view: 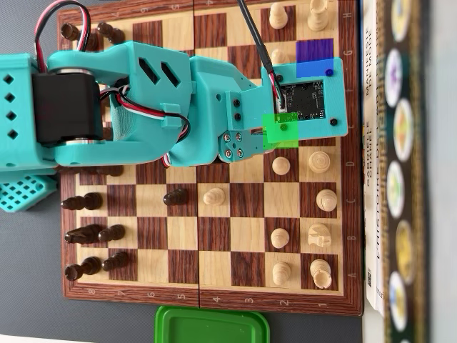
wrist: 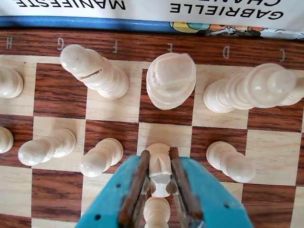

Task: Play chess

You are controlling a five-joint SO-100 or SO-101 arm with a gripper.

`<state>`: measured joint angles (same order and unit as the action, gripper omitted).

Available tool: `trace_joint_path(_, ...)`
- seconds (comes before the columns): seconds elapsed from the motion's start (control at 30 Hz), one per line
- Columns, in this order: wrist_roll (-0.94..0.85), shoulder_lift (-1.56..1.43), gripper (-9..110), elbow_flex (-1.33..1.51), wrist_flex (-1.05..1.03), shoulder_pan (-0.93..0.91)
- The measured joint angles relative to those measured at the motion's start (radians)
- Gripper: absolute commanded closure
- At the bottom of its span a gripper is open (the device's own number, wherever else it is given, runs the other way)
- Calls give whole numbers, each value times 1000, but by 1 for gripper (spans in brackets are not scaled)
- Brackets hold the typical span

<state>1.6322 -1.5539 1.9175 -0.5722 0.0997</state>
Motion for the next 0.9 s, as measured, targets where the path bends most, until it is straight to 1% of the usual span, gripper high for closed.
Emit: trace_joint_path(0.9,0,-34,90,-12,0,18)
